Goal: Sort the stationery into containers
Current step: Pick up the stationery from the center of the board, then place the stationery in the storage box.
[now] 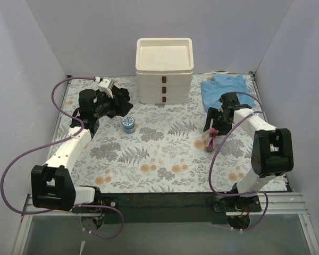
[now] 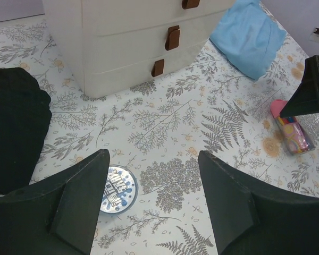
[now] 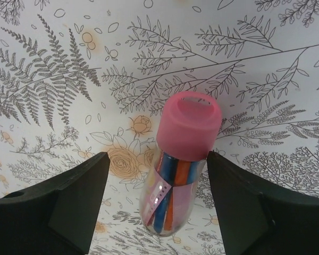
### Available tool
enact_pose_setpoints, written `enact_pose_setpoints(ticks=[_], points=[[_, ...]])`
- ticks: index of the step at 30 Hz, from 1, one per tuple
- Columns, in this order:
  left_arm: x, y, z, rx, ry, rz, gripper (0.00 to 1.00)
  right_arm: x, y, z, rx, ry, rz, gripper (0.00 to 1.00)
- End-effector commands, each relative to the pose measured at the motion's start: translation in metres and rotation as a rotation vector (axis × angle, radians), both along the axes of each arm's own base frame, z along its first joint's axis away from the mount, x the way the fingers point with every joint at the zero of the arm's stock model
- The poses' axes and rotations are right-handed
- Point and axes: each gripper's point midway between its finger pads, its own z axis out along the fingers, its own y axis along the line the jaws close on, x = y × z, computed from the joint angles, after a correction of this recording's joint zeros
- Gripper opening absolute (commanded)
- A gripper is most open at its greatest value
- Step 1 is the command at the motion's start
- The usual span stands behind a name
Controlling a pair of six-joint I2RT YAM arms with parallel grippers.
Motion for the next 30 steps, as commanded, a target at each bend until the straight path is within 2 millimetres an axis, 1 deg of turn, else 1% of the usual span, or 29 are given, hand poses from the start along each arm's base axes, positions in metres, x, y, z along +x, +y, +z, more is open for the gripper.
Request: enact_pose_setpoints(ticks=[1, 2, 4, 5, 8, 9, 11, 12, 14, 15, 17, 18, 19, 20, 21, 22, 23, 24, 25, 26, 28, 29, 30], points=[[0.006, 0.005, 0.023, 0.019, -0.063, 0.02, 0.68, 0.012, 0.003, -0.005, 0.021, 0.011, -0.058, 0.82], [0.009, 0.005, 0.023, 0.024, -0.061, 0.023, 0.68, 0.011, 0.0, -0.009, 0.004, 0.021, -0.065, 0.81], [0.014, 0.007, 0.029, 0.035, -0.078, 0.033, 0.68, 0.007, -0.003, -0.016, -0.021, 0.045, -0.066, 0.79], [0.016, 0.007, 0.028, 0.039, -0.077, 0.036, 0.68, 0.005, -0.008, -0.018, -0.049, 0.056, -0.075, 0.78], [0.021, 0.008, 0.027, 0.041, -0.076, 0.045, 0.68, 0.001, -0.013, -0.025, -0.078, 0.075, -0.073, 0.74], [0.021, 0.008, 0.027, 0.04, -0.076, 0.047, 0.68, -0.001, -0.013, -0.028, -0.083, 0.084, -0.071, 0.7], [0.022, 0.007, 0.024, 0.036, -0.071, 0.045, 0.68, -0.003, -0.011, -0.029, -0.089, 0.088, -0.052, 0.66], [0.022, 0.007, 0.023, 0.038, -0.07, 0.045, 0.68, 0.0, -0.009, -0.026, -0.082, 0.076, -0.04, 0.57], [0.024, 0.008, 0.023, 0.039, -0.071, 0.046, 0.68, 0.002, 0.0, -0.02, -0.062, 0.056, 0.002, 0.47], [0.025, 0.008, 0.022, 0.042, -0.071, 0.045, 0.68, 0.008, 0.005, -0.011, -0.05, 0.021, 0.028, 0.38], [0.028, 0.01, 0.022, 0.046, -0.073, 0.053, 0.68, 0.017, 0.015, 0.004, -0.023, -0.036, 0.082, 0.32], [0.029, 0.01, 0.023, 0.046, -0.074, 0.053, 0.68, 0.021, 0.02, 0.017, -0.01, -0.077, 0.114, 0.18], [0.03, 0.01, 0.024, 0.046, -0.078, 0.052, 0.68, 0.032, 0.027, 0.038, 0.005, -0.143, 0.148, 0.1], [0.032, 0.012, 0.029, 0.045, -0.088, 0.053, 0.68, 0.036, 0.037, 0.054, 0.025, -0.185, 0.189, 0.04], [0.032, 0.012, 0.031, 0.041, -0.092, 0.045, 0.68, 0.04, 0.04, 0.076, 0.022, -0.252, 0.23, 0.01], [0.034, 0.013, 0.032, 0.037, -0.097, 0.047, 0.68, 0.051, 0.046, 0.108, 0.026, -0.334, 0.266, 0.01], [0.035, 0.016, 0.035, 0.033, -0.103, 0.051, 0.68, 0.052, 0.055, 0.125, 0.048, -0.379, 0.306, 0.01], [0.035, 0.015, 0.035, 0.03, -0.103, 0.041, 0.68, 0.055, 0.057, 0.148, 0.046, -0.449, 0.345, 0.01], [0.037, 0.016, 0.035, 0.019, -0.101, 0.04, 0.68, 0.059, 0.061, 0.164, 0.047, -0.501, 0.363, 0.01], [0.039, 0.02, 0.036, 0.011, -0.101, 0.048, 0.68, 0.063, 0.069, 0.191, 0.067, -0.572, 0.394, 0.01], [0.042, 0.021, 0.036, -0.008, -0.096, 0.045, 0.68, 0.067, 0.08, 0.227, 0.08, -0.69, 0.459, 0.01], [0.044, 0.024, 0.037, -0.008, -0.099, 0.05, 0.68, 0.064, 0.091, 0.257, 0.099, -0.777, 0.504, 0.01], [0.045, 0.024, 0.04, -0.012, -0.102, 0.049, 0.68, 0.064, 0.098, 0.273, 0.104, -0.834, 0.532, 0.01]])
